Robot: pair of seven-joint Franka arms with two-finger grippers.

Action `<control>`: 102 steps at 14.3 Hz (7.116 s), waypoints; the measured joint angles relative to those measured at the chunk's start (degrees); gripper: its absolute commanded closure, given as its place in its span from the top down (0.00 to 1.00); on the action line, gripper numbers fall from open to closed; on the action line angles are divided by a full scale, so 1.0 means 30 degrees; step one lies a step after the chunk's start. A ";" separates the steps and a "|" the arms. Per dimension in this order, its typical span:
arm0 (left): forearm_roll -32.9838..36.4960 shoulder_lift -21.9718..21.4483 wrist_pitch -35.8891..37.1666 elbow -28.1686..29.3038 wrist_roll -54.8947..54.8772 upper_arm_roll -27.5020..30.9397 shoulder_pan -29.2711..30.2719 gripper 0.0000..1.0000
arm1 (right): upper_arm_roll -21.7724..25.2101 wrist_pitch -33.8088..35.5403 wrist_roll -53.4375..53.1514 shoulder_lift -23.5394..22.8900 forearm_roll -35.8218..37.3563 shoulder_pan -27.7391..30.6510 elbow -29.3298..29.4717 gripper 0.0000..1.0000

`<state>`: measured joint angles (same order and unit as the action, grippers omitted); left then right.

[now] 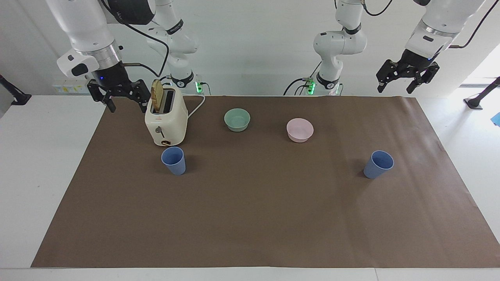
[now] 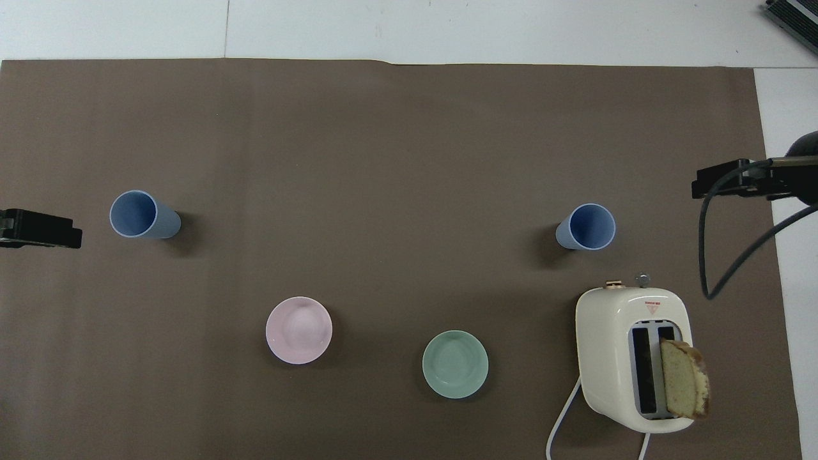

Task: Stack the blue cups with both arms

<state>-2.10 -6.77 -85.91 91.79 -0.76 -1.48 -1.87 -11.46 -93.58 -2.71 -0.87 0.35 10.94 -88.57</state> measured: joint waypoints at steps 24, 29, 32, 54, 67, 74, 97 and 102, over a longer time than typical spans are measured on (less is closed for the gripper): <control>0.0000 0.1150 -0.5329 0.3283 0.0027 0.0145 0.2026 1.00 | 0.0000 0.0000 0.0000 0.0001 0.0000 0.0000 -0.0002 1.00; -0.0026 0.2946 -0.9257 0.5227 0.0045 0.0173 0.3389 1.00 | 0.0000 0.0000 0.0000 0.0001 0.0000 0.0000 -0.0002 1.00; -0.0798 0.4039 -1.0635 0.5820 0.0091 0.0171 0.3723 1.00 | 0.0000 0.0000 0.0000 0.0001 0.0000 0.0000 -0.0002 1.00; -0.1436 0.4587 -1.4851 0.8229 0.0570 -0.0305 0.3665 0.00 | 0.0000 0.0000 0.0000 0.0003 0.0000 0.0000 -0.0003 1.00; -0.0498 0.4609 -1.0536 0.3202 1.2915 -0.0623 -0.5032 0.00 | 0.0000 0.0000 0.0000 0.0004 0.0000 0.0000 -0.0002 1.00; -0.0410 0.6982 -1.2377 0.3224 1.5350 -0.0609 -0.8413 0.00 | 0.0000 0.0000 0.0000 0.0005 0.0000 0.0000 -0.0002 1.00; 0.0283 0.8511 -1.4579 0.3609 1.5961 -0.0374 -0.9217 1.00 | -0.0001 0.0000 0.0000 0.0014 0.0000 0.0000 -0.0045 1.00; 0.0291 0.7775 -1.4000 0.3459 1.6127 0.0032 -0.8821 1.00 | 0.0000 -0.0180 0.0000 0.0030 -0.0054 0.0001 -0.0451 1.00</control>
<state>-1.23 16.55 -127.91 102.17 47.63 -1.39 -28.34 -11.46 -94.13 -2.71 -0.77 0.19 10.94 -89.93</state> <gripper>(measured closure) 0.004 0.000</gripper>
